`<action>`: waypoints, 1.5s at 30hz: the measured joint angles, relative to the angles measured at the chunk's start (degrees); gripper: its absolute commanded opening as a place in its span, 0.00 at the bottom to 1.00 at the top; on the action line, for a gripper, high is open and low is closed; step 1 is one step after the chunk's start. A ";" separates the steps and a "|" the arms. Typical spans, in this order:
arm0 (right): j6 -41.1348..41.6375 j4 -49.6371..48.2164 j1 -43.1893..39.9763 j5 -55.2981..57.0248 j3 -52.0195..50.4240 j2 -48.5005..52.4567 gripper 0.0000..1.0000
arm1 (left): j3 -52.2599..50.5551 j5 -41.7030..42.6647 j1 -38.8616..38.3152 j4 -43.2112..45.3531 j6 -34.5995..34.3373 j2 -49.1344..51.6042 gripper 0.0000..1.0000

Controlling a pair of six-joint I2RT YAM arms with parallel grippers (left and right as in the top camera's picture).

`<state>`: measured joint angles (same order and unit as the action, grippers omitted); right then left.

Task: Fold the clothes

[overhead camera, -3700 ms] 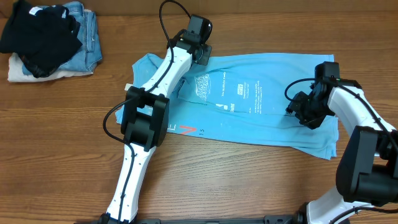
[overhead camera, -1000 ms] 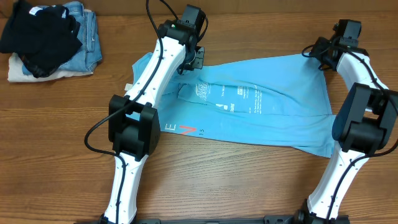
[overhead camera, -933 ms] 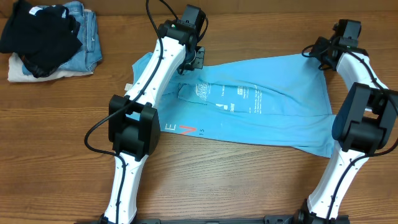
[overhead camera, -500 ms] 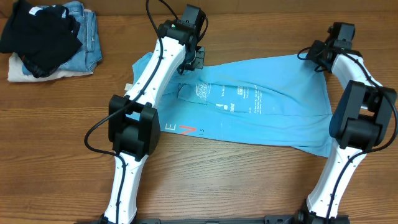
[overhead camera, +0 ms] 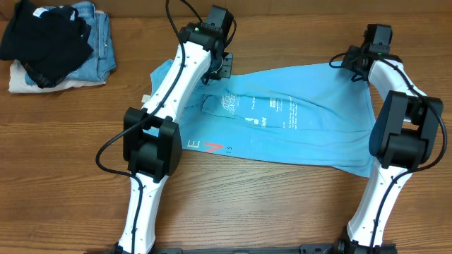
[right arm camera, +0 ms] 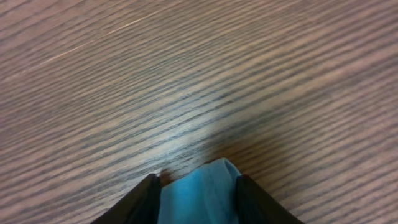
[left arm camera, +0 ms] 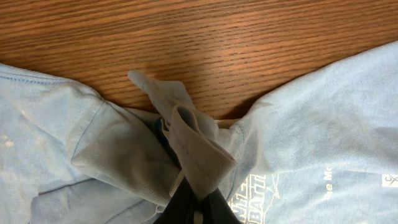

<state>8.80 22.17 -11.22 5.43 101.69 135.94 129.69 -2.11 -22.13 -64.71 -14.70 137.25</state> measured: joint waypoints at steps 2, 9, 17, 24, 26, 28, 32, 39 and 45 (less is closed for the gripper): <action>-0.31 0.26 0.00 0.59 0.00 0.00 0.21 | 0.00 0.00 0.00 0.00 0.00 0.00 0.04; 0.31 1.70 0.00 2.14 0.11 0.00 0.04 | 0.00 -0.57 0.00 0.79 -0.42 0.00 0.04; 4.35 11.98 -0.59 4.81 4.87 0.02 0.04 | 0.42 -4.31 0.00 -0.02 -1.73 0.00 0.04; 10.29 32.15 -3.02 5.42 20.20 0.39 0.04 | 0.55 -5.07 0.00 -2.47 -1.77 -1.99 0.04; 11.96 36.68 -3.30 5.51 23.61 0.39 0.04 | 0.57 -5.20 0.00 -3.91 -1.92 -3.06 0.04; 13.57 41.64 -3.37 5.51 26.58 0.39 0.04 | 0.72 -5.29 0.00 -5.81 -2.14 -4.24 0.04; 16.24 49.31 -3.30 5.49 30.03 0.37 0.04 | 1.09 -5.46 0.00 -9.84 -2.54 -5.44 0.04; 20.98 58.53 -3.65 5.46 31.78 -0.11 0.04 | 1.18 -9.40 0.00 -15.93 -6.08 -5.46 0.04; 24.24 64.61 -5.46 5.22 31.80 -1.79 0.04 | 1.18 -11.37 0.83 -20.68 -8.98 -5.46 0.04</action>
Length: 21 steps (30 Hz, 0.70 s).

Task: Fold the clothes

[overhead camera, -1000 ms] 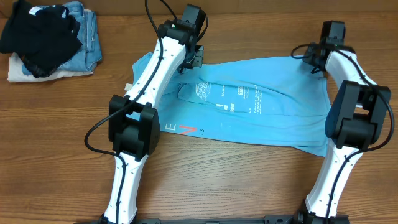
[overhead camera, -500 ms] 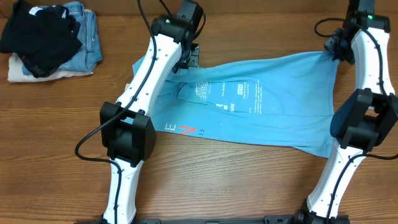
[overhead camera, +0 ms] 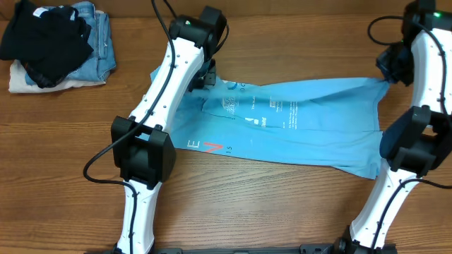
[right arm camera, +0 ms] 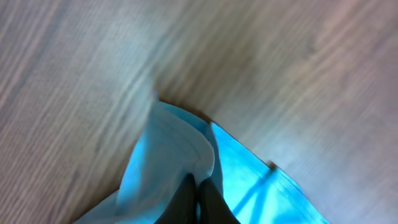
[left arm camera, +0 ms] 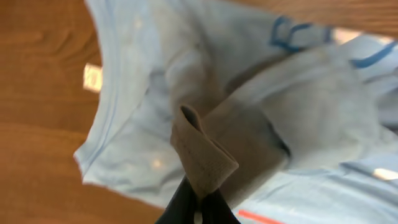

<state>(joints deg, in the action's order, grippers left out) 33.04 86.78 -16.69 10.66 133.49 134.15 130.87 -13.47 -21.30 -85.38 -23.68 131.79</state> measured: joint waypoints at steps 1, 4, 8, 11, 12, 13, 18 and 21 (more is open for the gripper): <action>0.28 0.85 -0.39 -0.13 0.02 -0.55 0.04 | 0.00 -0.13 0.42 -0.92 -0.39 0.00 0.04; 0.79 2.73 -1.11 -0.24 0.02 -2.32 0.04 | 0.00 -0.39 2.03 -2.99 -1.33 0.00 0.04; 1.22 6.25 -1.36 -0.35 0.26 -4.83 0.04 | 0.00 -0.46 4.72 -5.09 -1.92 0.00 0.04; 1.29 8.28 -1.31 -0.35 0.44 -5.42 0.04 | 0.00 -0.26 6.56 -6.14 -1.97 0.00 0.04; 1.31 8.74 -1.31 -0.35 0.44 -5.42 0.04 | 0.00 -0.26 7.02 -6.36 -1.97 0.00 0.04; 1.31 9.11 -1.31 -0.35 0.44 -5.42 0.04 | 0.00 -0.26 7.41 -6.56 -1.97 0.00 0.04; 1.22 10.34 -1.31 -0.37 0.44 -5.42 0.04 | 0.00 -0.04 8.48 -8.22 -1.90 0.00 0.06; 1.22 10.36 -1.31 -0.39 0.44 -5.42 0.04 | 0.00 -0.02 8.50 -8.48 -1.84 0.00 0.07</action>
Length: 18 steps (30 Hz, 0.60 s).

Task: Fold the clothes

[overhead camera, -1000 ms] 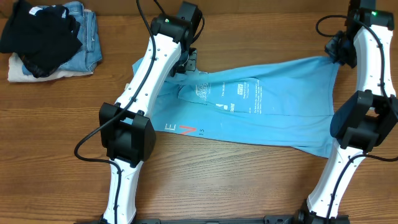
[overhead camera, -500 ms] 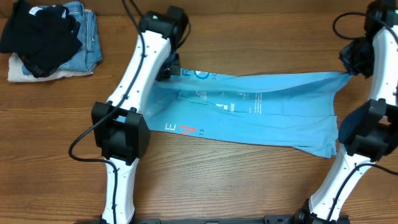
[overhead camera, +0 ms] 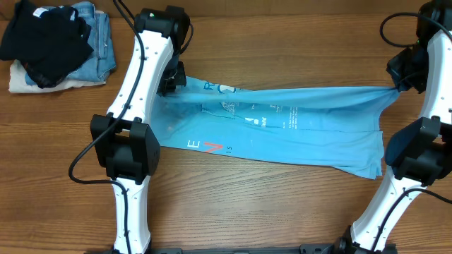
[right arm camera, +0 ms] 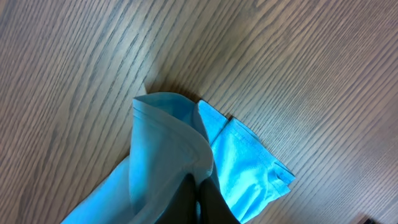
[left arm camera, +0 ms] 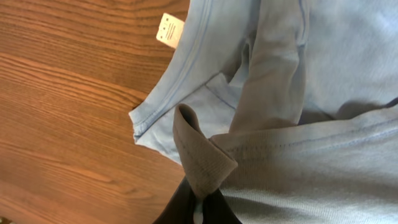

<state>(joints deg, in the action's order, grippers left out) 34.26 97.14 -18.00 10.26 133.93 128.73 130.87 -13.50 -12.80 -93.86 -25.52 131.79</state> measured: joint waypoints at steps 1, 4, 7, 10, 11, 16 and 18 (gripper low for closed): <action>-0.24 0.00 0.00 -0.31 0.00 0.00 0.04 | 0.00 -0.02 -0.02 -0.26 0.17 0.00 0.09; -1.97 -0.02 0.00 -1.86 0.00 0.00 0.04 | 0.00 -0.02 0.00 -0.92 0.61 0.00 0.11; -3.56 0.02 0.00 -3.19 0.00 0.00 0.04 | 0.00 -0.02 0.04 -1.51 1.16 0.00 0.11; -4.55 -0.07 0.00 -3.89 -0.96 -0.42 0.04 | 0.00 -0.02 0.04 -2.01 1.73 0.00 0.08; -4.81 -0.07 -0.02 -4.09 -1.70 -0.85 0.04 | 0.00 -0.02 0.04 -2.19 1.84 0.00 0.07; -5.88 -0.04 0.00 -4.44 -6.32 -4.61 0.04 | 0.00 -0.02 0.24 -2.43 2.10 0.00 0.07; -6.25 -0.07 0.00 -4.50 -8.22 -7.08 0.04 | 0.00 -0.02 0.48 -2.54 2.12 0.00 0.08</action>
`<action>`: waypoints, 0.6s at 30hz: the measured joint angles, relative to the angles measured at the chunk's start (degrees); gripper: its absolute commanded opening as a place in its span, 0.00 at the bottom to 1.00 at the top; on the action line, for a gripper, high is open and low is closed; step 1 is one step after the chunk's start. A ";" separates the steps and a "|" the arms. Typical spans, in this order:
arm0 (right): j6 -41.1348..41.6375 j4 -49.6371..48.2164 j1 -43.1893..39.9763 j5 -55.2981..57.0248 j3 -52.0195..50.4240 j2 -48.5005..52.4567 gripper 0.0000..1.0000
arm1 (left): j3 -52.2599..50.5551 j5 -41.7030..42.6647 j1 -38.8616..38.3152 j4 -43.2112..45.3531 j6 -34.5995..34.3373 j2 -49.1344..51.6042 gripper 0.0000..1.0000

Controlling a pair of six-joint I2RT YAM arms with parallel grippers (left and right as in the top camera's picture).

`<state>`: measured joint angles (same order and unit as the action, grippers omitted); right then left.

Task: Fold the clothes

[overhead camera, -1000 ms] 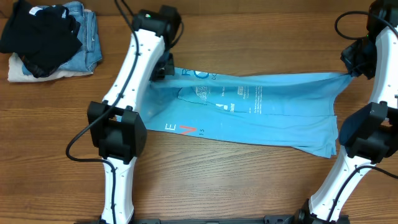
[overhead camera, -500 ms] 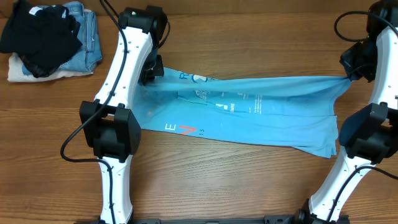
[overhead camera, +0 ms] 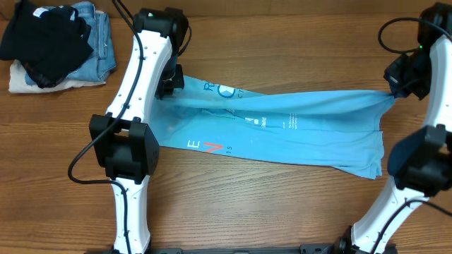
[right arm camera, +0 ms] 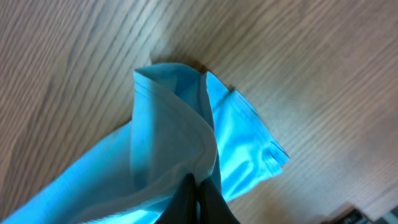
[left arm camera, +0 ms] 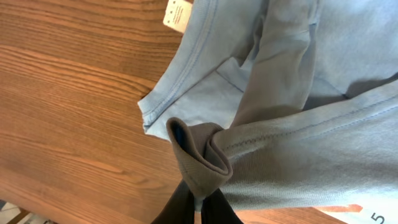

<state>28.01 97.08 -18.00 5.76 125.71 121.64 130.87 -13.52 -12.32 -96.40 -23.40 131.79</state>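
Note:
A light blue T-shirt with white and red print lies stretched left to right across the wooden table. My left gripper is shut on a bunched fold of the shirt's left end, held above the wood. My right gripper is shut on a pinched edge of the shirt's right end. The top edge runs taut between the two grippers. A white label shows near the collar.
A pile of other clothes, black cloth on top of blue denim, sits at the table's far left corner. Both white arms reach in from the near edge, the left arm standing beside the shirt's left end.
Both grippers keep their hold and have barely shifted. The shirt's top edge is pulled a little tighter and straighter, and the printed letters near the left end show more fully.
Both grippers were shut on the shirt's far edge, close together, with the cloth slack and rumpled. Then they stood farther apart, the right one out to the table's right side, the left one further left. The shirt is now drawn out long and taut.

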 measured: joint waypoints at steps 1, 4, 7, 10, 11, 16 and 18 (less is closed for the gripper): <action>-0.11 0.04 -0.02 -0.02 -1.16 -1.79 0.04 | 0.00 -0.02 0.11 -0.09 0.02 0.00 0.08; -0.42 0.07 0.00 0.00 -5.20 -6.82 0.04 | 0.00 0.00 0.37 -0.13 0.02 0.00 0.08; -0.61 0.17 -0.02 0.04 -8.70 -9.81 0.04 | 0.00 0.00 0.44 -0.13 0.02 0.00 0.09; -0.63 -1.66 -0.02 0.33 -13.20 -10.34 0.04 | 0.00 0.00 0.44 -0.13 0.02 0.00 0.09; -0.70 -3.15 -0.02 0.44 -15.17 -10.21 0.04 | 0.00 0.09 0.44 -0.13 0.09 0.00 0.09; -0.57 -8.66 -0.02 0.48 -22.05 -10.03 0.04 | 0.00 1.90 0.44 -0.17 2.40 0.00 0.07; -0.37 -10.14 -0.07 0.55 -23.58 -10.03 0.04 | 0.00 2.25 0.44 -0.26 2.73 0.00 0.05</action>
<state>27.64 86.94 -18.06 6.31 102.13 111.61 130.87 -11.27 -11.88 -96.66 -20.67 131.79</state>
